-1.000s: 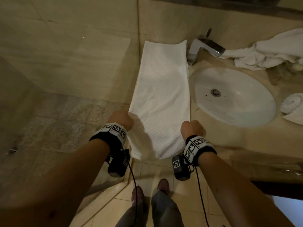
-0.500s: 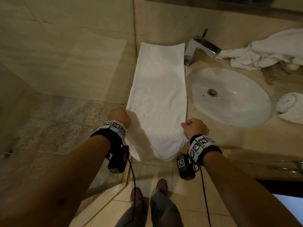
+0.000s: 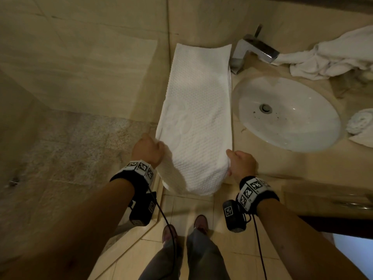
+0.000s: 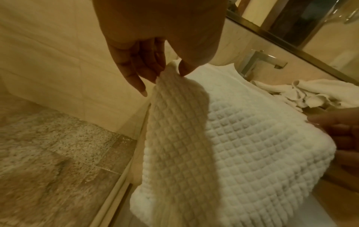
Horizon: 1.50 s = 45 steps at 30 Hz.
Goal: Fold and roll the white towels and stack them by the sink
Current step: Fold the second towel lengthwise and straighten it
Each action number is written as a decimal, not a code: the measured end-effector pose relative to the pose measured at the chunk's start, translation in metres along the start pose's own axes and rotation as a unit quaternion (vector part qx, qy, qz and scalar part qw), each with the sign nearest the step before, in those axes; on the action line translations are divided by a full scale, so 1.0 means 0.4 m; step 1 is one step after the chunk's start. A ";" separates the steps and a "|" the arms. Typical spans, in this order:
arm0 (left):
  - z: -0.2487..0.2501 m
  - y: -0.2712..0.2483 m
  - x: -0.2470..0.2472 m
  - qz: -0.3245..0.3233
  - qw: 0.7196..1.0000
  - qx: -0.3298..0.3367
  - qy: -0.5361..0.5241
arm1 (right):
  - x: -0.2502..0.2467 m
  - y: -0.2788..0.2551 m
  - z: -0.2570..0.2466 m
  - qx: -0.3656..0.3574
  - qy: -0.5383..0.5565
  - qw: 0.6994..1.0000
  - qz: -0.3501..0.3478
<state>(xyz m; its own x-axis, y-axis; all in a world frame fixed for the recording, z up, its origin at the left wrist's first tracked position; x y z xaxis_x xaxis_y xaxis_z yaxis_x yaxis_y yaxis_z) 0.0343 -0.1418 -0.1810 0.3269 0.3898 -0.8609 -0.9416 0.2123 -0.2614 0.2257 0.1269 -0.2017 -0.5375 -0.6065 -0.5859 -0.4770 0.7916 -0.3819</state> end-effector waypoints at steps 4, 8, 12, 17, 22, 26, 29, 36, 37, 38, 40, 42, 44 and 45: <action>-0.017 -0.019 -0.012 0.042 0.998 -0.021 -0.032 | -0.003 -0.017 0.018 0.015 0.006 1.000 0.004; -0.035 -0.033 -0.001 0.062 0.995 -0.034 -0.071 | -0.012 -0.020 -0.004 -0.035 -0.038 0.997 0.055; -0.041 -0.059 0.008 0.076 0.989 -0.036 -0.125 | -0.021 -0.039 -0.003 -0.055 -0.037 0.993 0.094; -0.079 -0.087 0.104 0.010 0.994 -0.059 -0.093 | -0.035 -0.061 0.083 -0.043 -0.004 0.990 0.136; -0.112 -0.123 0.250 -0.164 0.974 -0.052 -0.150 | 0.078 -0.075 0.232 0.056 0.003 0.998 -0.021; -0.125 -0.126 0.323 -0.247 0.960 -0.025 -0.131 | 0.163 -0.089 0.283 0.088 0.024 0.989 -0.118; -0.157 -0.144 0.346 -0.251 0.953 -0.019 -0.169 | 0.186 -0.094 0.324 0.095 0.009 0.988 -0.120; -0.283 -0.221 0.419 -0.306 0.940 -0.094 -0.119 | 0.195 -0.115 0.401 0.094 -0.011 0.987 -0.130; -0.299 -0.233 0.425 -0.313 0.938 -0.105 -0.108 | 0.195 -0.119 0.411 0.099 -0.002 0.986 -0.132; -0.312 -0.244 0.428 -0.316 0.937 -0.111 -0.104 | 0.195 -0.124 0.418 0.103 0.006 0.986 -0.133; -0.328 -0.258 0.430 -0.305 0.941 -0.108 -0.104 | 0.190 -0.137 0.424 0.105 -0.004 0.985 -0.136; -0.343 -0.276 0.428 -0.298 0.938 -0.121 -0.129 | 0.183 -0.150 0.432 0.106 -0.019 0.985 -0.134; -0.354 -0.290 0.426 -0.282 0.940 -0.128 -0.140 | 0.172 -0.160 0.436 0.097 -0.032 0.986 -0.128; -0.354 -0.294 0.418 -0.271 0.947 -0.120 -0.125 | 0.165 -0.165 0.433 0.087 -0.043 0.987 -0.126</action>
<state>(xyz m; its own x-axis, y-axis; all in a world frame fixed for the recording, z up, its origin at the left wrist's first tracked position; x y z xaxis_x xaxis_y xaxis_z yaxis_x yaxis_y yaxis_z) 0.1883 -0.2285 -0.3559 0.7483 0.4878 -0.4495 -0.6112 0.2436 -0.7531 0.3423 0.0475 -0.3389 -0.3524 -0.7829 -0.5127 -0.4568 0.6221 -0.6359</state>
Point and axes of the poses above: each hand's wrist, its own y-axis towards the middle knuckle, its own x-axis out of the palm, z = x × y, the point moved 10 cm from there along y, towards the middle knuckle, and after that the axes turned 2 degrees about x, right-handed, at the moved point
